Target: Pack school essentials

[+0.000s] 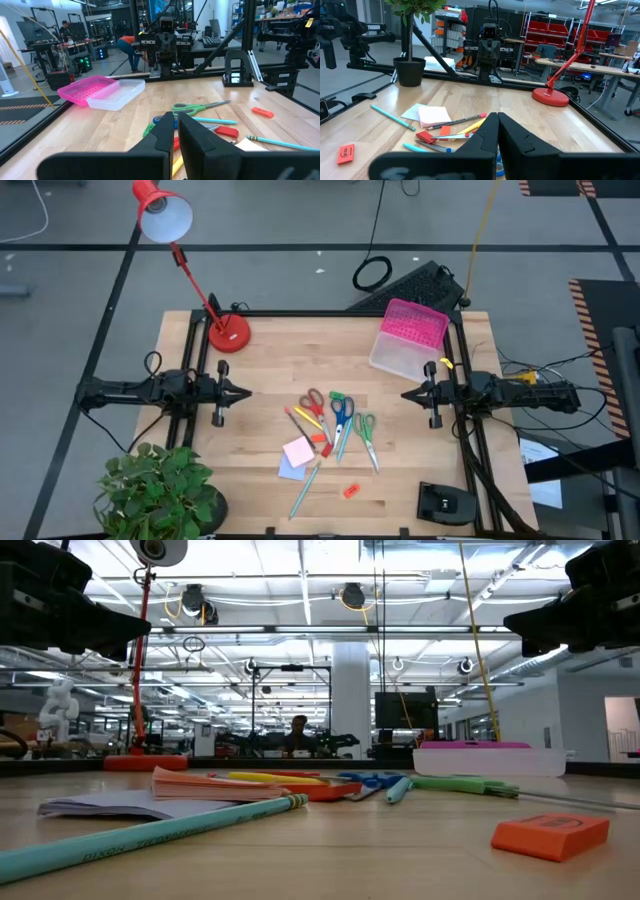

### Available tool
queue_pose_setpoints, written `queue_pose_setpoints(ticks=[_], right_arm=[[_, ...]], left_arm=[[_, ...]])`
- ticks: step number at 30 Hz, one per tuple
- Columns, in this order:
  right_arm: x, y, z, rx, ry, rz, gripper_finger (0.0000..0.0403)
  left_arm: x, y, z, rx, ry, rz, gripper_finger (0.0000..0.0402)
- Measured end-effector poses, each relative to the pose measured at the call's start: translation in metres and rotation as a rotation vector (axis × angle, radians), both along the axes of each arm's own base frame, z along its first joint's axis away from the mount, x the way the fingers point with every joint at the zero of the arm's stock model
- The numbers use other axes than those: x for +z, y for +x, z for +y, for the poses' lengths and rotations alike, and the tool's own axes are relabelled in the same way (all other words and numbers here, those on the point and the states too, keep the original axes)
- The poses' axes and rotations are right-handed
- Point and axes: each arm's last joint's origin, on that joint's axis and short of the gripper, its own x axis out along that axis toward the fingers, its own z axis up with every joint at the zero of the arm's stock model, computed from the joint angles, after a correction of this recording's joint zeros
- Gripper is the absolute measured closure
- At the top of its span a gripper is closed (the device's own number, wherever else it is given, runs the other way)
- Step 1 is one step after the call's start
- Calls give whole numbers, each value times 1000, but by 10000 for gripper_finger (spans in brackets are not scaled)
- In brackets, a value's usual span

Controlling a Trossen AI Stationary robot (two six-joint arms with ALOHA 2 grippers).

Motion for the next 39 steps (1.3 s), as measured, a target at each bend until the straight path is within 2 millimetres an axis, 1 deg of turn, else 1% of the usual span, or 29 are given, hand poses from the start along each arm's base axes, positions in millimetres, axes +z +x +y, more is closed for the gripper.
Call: queue_pose_setpoints(ticks=[6, 11, 16, 36, 39], right_arm=[[0, 0, 0, 0, 0, 0, 403], [0, 0, 0, 0, 0, 0, 403], [0, 0, 0, 0, 0, 0, 403], [2, 0, 0, 0, 8, -17, 403], [8, 0, 0, 1, 34, -79, 403]], left_arm=[[0, 0, 0, 6, 23, 1, 373], [2, 0, 3, 90, 85, -17, 373], [4, 0, 3, 94, 53, -45, 373], [4, 0, 3, 93, 53, -48, 373], [4, 0, 3, 93, 50, -48, 373]])
